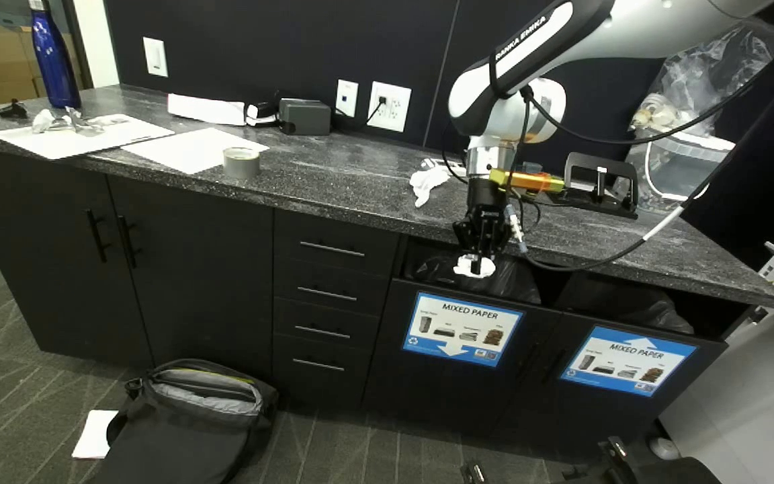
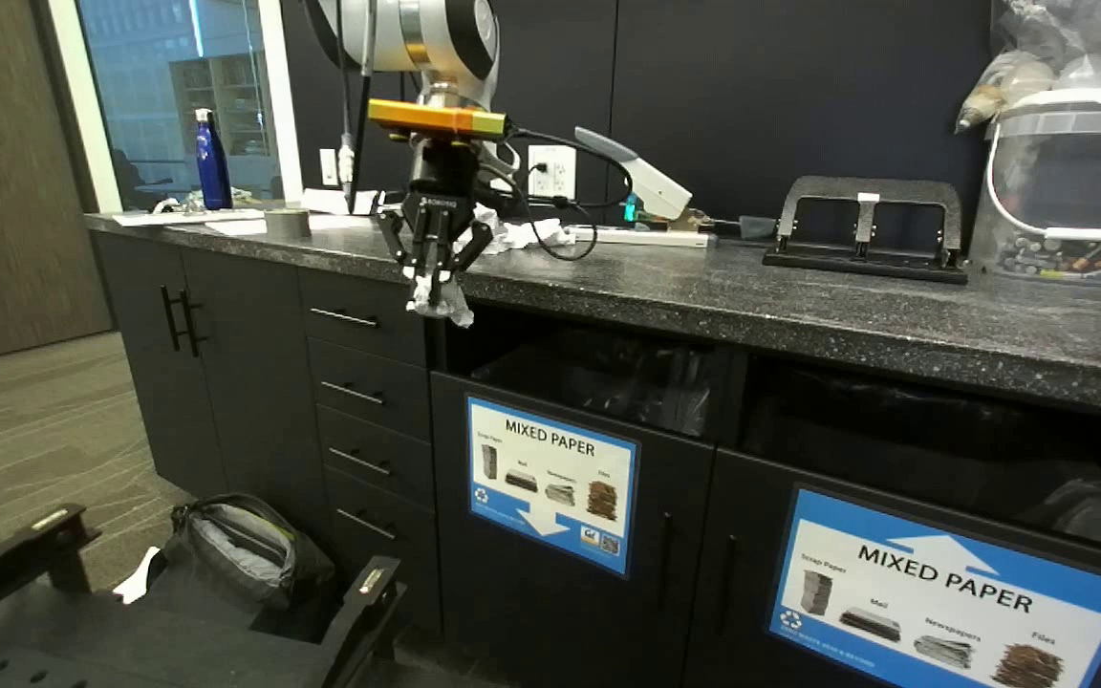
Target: Pick up all the pieces of paper on the countertop and throw them in the bin
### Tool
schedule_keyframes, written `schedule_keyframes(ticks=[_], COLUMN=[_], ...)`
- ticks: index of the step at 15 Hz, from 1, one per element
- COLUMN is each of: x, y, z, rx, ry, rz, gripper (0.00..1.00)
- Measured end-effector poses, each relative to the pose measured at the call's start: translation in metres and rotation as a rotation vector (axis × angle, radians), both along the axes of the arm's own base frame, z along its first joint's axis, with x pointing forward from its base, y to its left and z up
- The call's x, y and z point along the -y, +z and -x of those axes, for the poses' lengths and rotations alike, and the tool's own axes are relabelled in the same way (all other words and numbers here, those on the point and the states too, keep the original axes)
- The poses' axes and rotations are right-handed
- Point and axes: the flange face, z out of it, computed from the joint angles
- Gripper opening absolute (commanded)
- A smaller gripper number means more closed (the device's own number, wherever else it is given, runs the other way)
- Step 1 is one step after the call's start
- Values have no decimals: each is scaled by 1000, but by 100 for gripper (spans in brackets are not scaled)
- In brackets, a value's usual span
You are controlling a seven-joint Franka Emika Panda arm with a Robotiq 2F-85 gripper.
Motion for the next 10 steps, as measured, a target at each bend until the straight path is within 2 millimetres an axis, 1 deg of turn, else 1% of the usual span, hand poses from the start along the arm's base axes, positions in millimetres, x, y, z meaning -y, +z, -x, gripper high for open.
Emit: schedule_keyframes(ticks=[3, 5, 7, 10], x=[-3, 3, 17, 44], y=[-14, -28, -49, -85], z=[35, 59, 84, 125], rx=[16, 51, 102, 181], ry=[17, 19, 13, 16], rz=[-47, -88, -129, -142], gripper=[11, 11, 11, 11])
